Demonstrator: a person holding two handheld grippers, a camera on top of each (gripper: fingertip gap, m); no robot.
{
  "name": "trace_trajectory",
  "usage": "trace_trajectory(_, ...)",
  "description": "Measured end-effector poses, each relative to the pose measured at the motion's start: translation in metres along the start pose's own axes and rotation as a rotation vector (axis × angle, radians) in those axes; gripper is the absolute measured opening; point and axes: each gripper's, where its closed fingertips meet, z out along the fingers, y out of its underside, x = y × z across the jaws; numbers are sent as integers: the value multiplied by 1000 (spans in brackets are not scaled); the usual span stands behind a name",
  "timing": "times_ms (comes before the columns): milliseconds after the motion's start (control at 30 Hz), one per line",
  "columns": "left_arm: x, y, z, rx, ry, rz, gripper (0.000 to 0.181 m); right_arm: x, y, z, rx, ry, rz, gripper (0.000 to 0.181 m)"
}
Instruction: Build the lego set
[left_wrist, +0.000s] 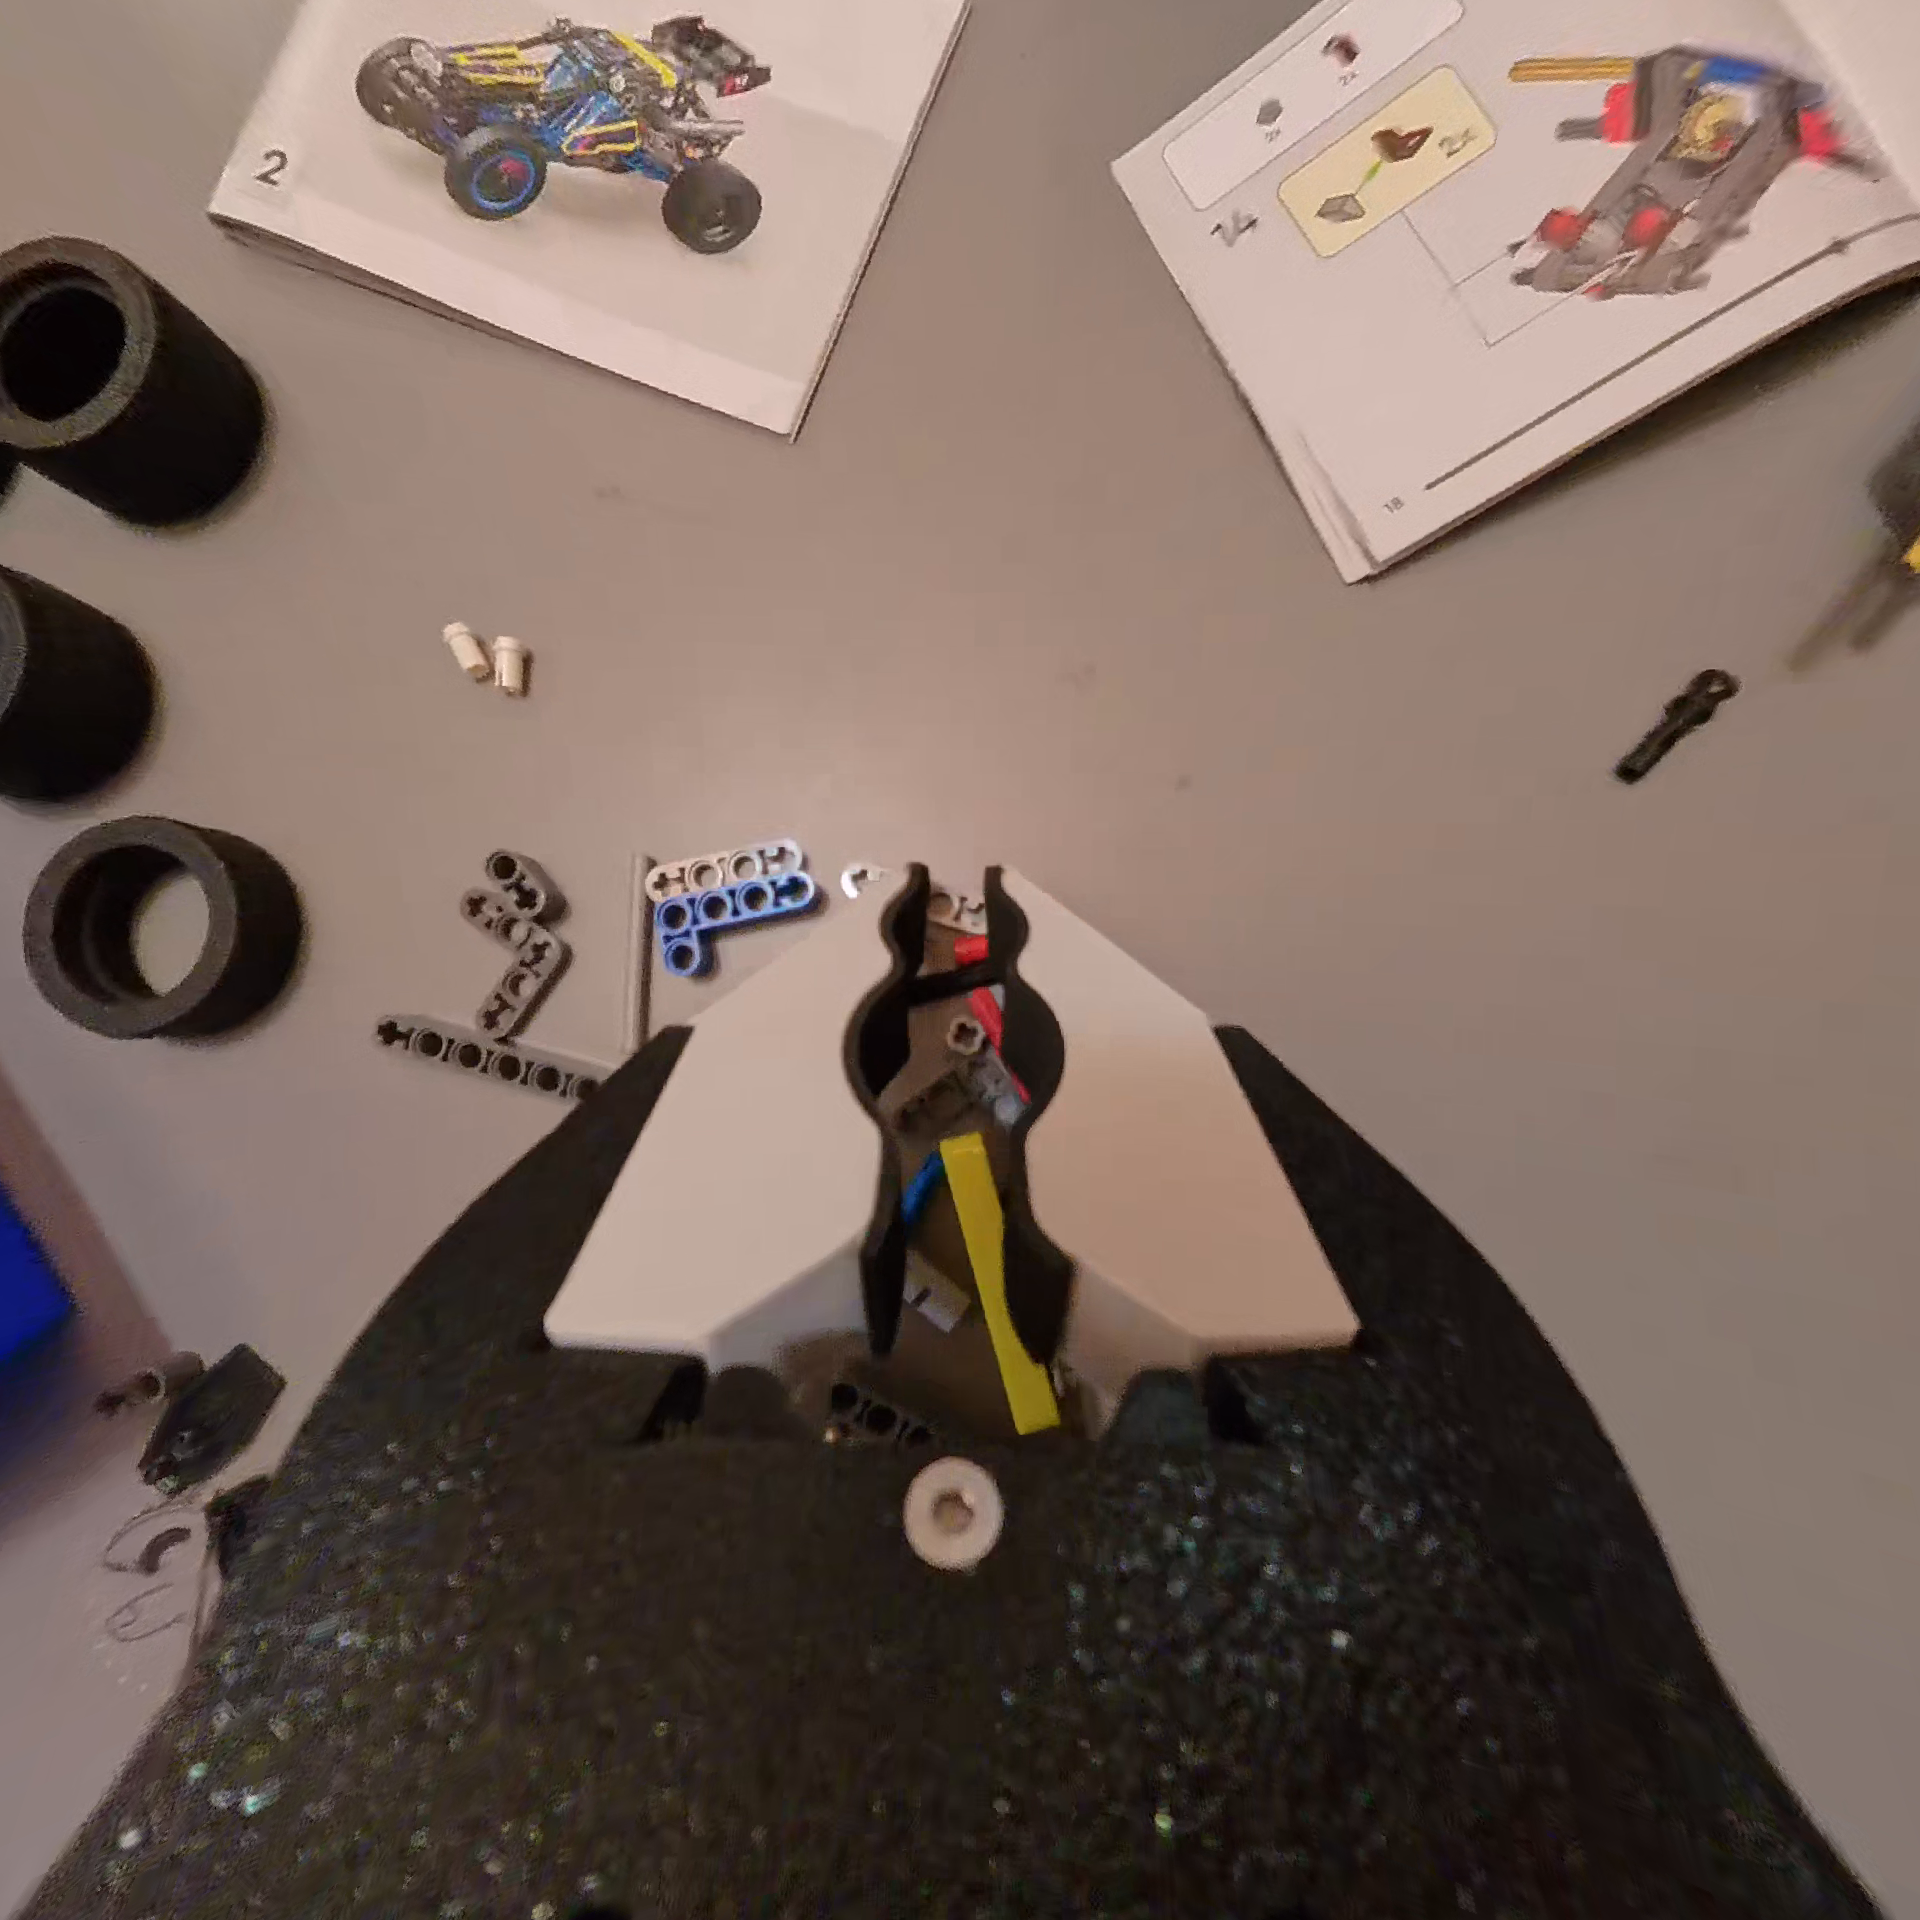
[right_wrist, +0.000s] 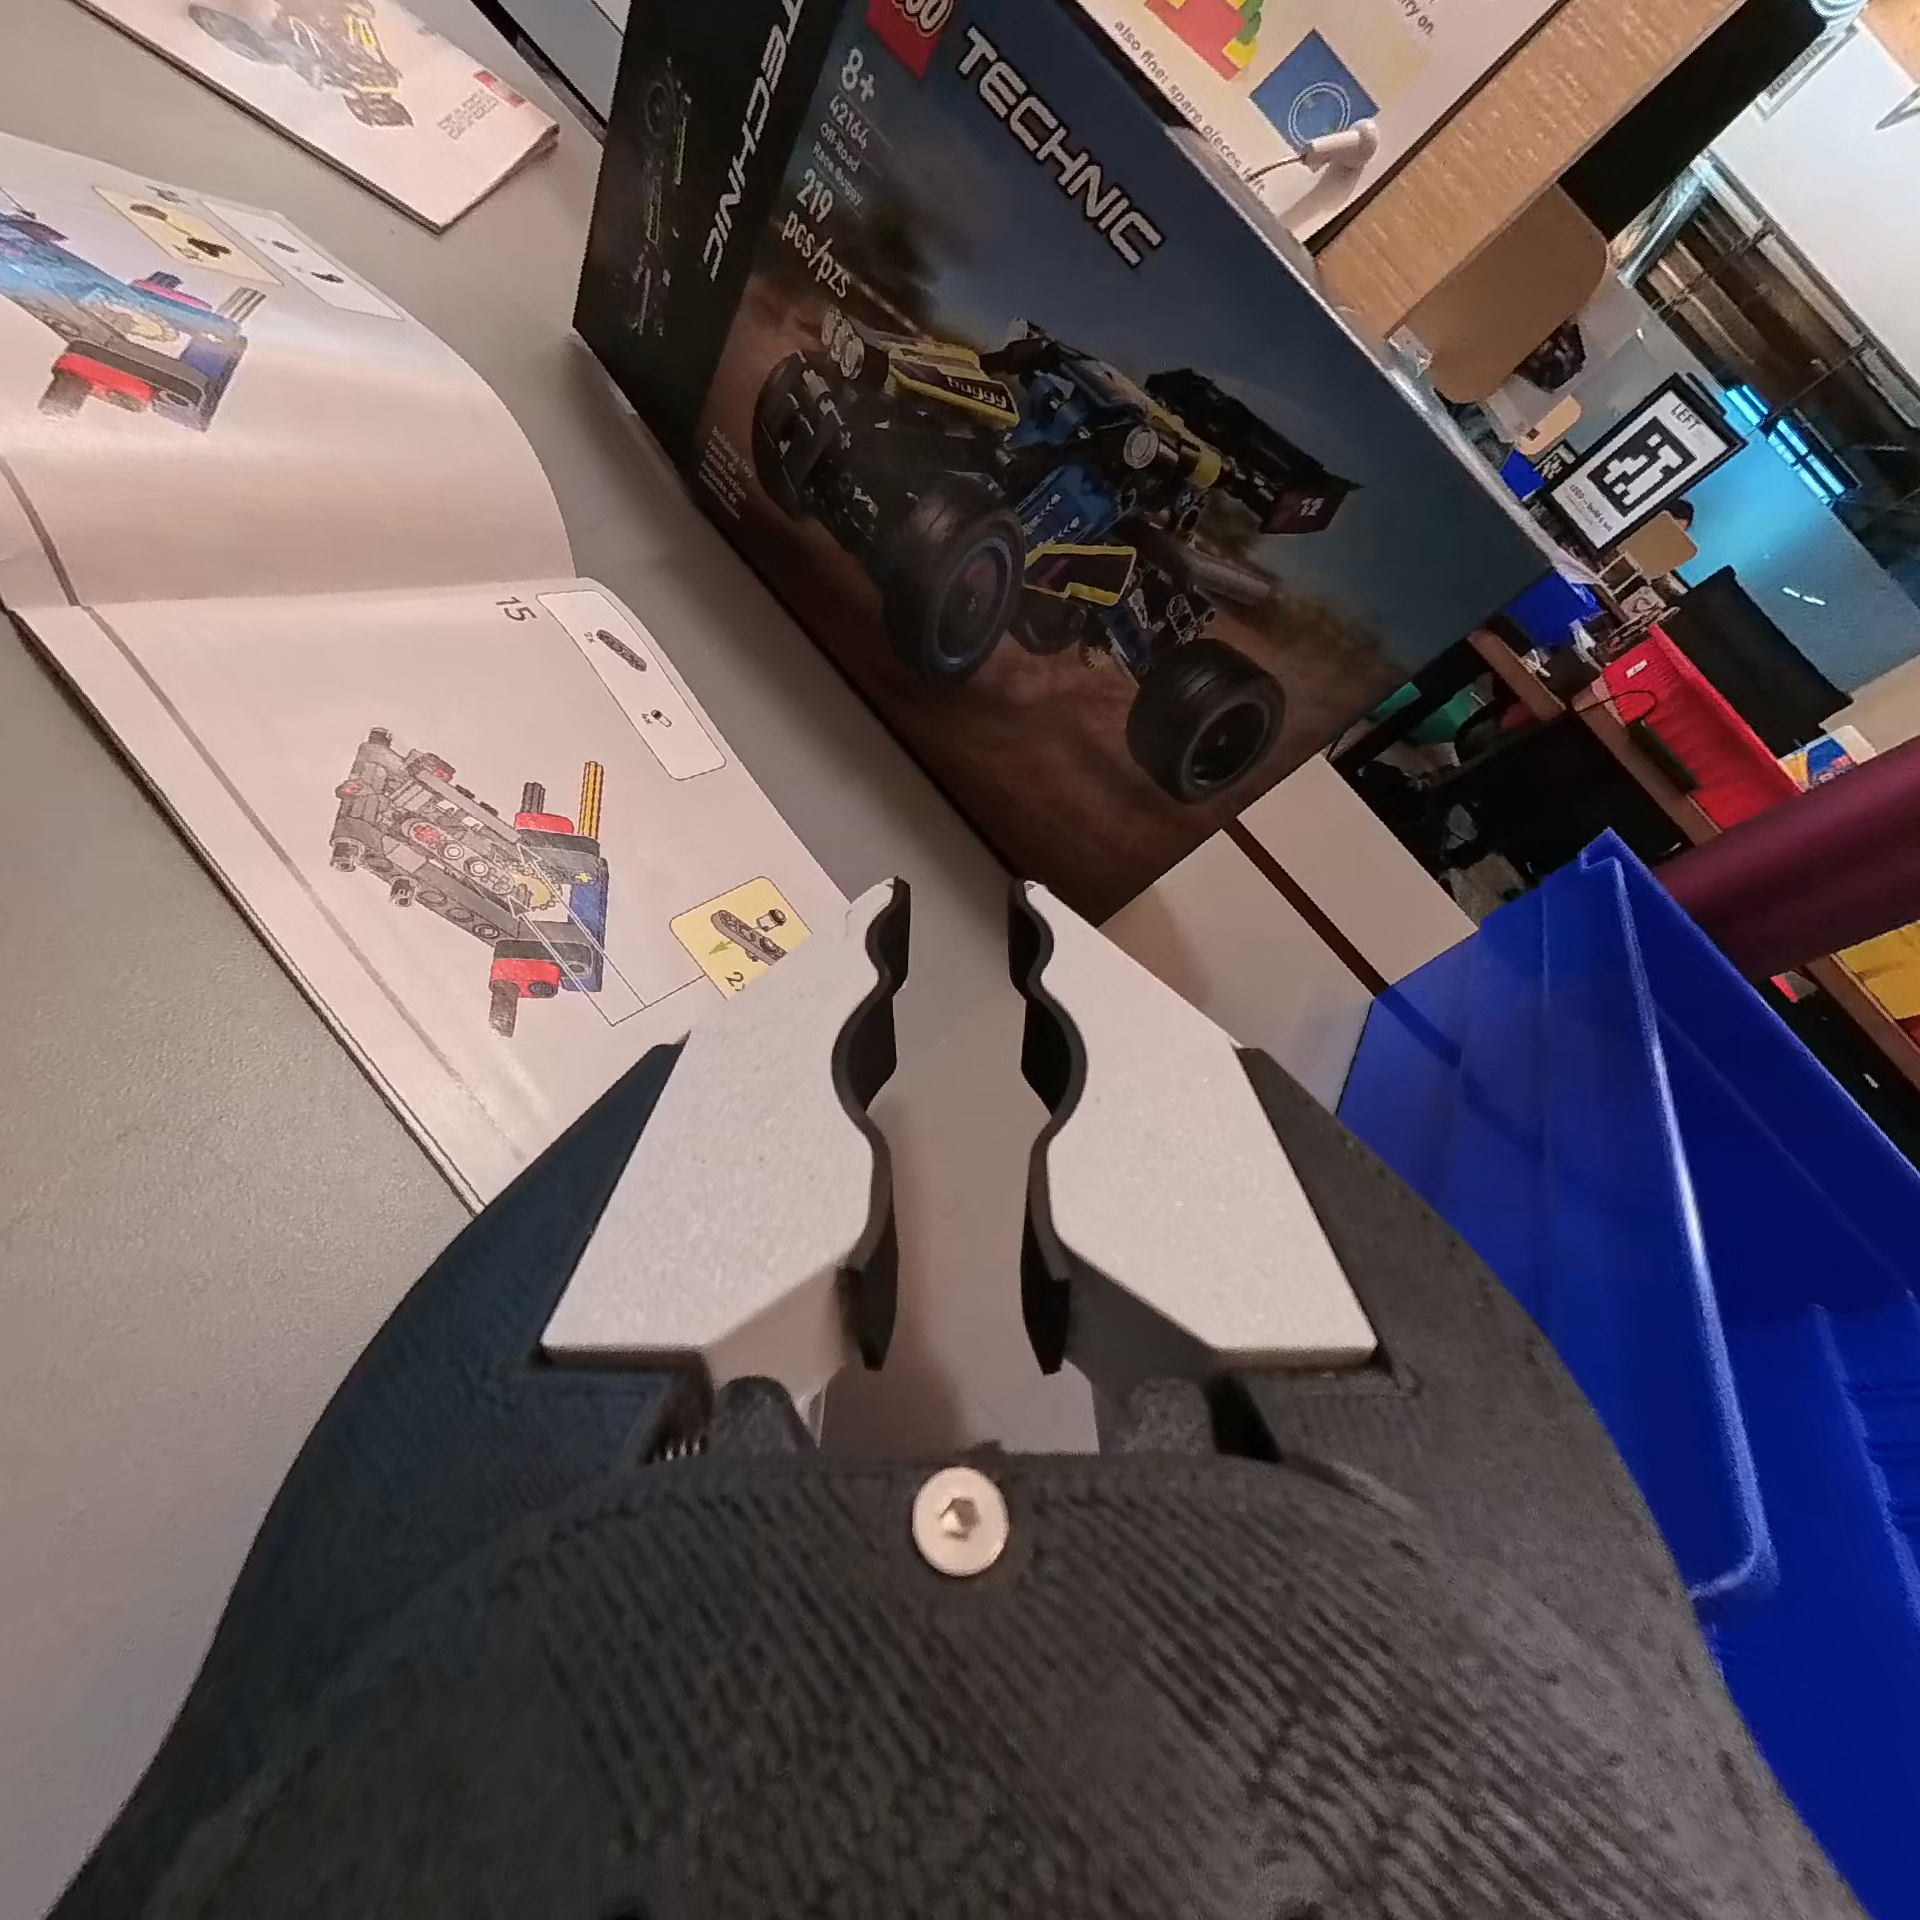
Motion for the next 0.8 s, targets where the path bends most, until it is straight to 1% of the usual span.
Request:
trace_trajectory(67, -4, 3, 4, -46, -44, 6, 11, 0, 0, 0, -1, -2, 2, 17)
trace_trajectory(167, -7, 2, 6, -73, -86, 8, 9, 0, 1, 0, -4, -5, -4, 17)
trace_trajectory(200, -6, 3, 6, -81, -92, 11, 11, 0, 1, 1, -5, -6, -6, 17)
trace_trajectory(267, 0, 1, 7, -78, -81, 8, 8, 0, 1, 0, -3, -5, -7, 17)
trace_trajectory(367, 34, -3, 9, -46, 41, 29, 7, 0, 1, 0, -3, -6, -5, 17)
trace_trajectory(467, 59, -4, 9, -26, 77, 89, 5, 0, 1, 0, -5, -8, -6, 17)
trace_trajectory(567, 97, 4, 0, -27, 198, 150, 8, -1, 1, 0, -2, -9, -8, 17)
trace_trajectory(700, 143, 17, -12, -28, 296, 200, 9, -1, 1, 0, -3, -6, -10, 17)
trace_trajectory(800, 188, 13, -11, 8, 368, 273, 10, -1, 1, 0, -2, -6, -10, 17)
